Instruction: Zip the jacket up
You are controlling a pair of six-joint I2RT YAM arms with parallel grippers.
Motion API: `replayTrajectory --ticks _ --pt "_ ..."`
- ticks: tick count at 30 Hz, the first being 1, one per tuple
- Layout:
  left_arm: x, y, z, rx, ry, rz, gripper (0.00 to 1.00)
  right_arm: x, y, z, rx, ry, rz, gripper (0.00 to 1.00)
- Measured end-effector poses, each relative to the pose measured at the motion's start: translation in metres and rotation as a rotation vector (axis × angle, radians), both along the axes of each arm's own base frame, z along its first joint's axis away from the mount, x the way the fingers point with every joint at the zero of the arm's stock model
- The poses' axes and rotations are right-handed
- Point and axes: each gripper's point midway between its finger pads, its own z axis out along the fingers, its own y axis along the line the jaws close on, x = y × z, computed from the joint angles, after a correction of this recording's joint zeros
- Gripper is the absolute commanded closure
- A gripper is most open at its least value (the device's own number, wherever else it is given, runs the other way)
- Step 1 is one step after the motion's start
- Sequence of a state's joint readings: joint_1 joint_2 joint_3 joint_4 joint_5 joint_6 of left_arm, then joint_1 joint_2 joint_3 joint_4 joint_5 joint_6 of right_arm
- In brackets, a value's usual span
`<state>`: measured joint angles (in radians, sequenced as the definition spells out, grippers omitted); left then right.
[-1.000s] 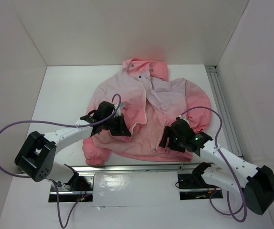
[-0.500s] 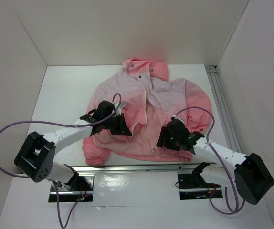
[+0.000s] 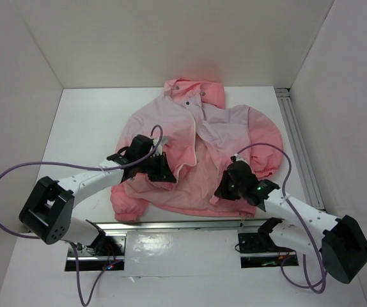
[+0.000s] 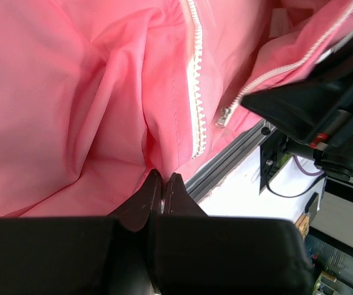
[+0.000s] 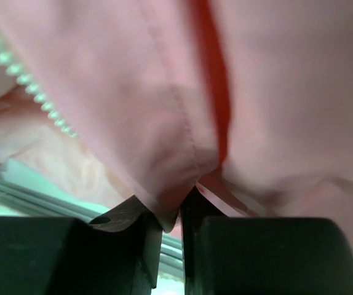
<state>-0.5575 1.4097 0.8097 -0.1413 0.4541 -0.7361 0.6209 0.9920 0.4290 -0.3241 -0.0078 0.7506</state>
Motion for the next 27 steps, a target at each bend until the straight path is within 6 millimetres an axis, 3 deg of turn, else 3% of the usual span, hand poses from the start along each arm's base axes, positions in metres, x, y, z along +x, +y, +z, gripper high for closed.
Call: replayTrajectory --ticks 9,23,27 --pt "-0.003 -0.003 0.004 -0.021 0.004 -0.024 1.0 0.013 0.013 0.063 0.06 -0.151 0.092 1.0" --pt "-0.011 -0.029 0.046 -0.19 -0.092 -0.167 1.0 0.002 0.061 0.108 0.212 -0.407 0.535 1.0" --pt "-0.014 -0.037 0.059 -0.242 -0.117 -0.189 1.0 -0.003 0.07 0.109 0.238 -0.433 0.623 1.0"
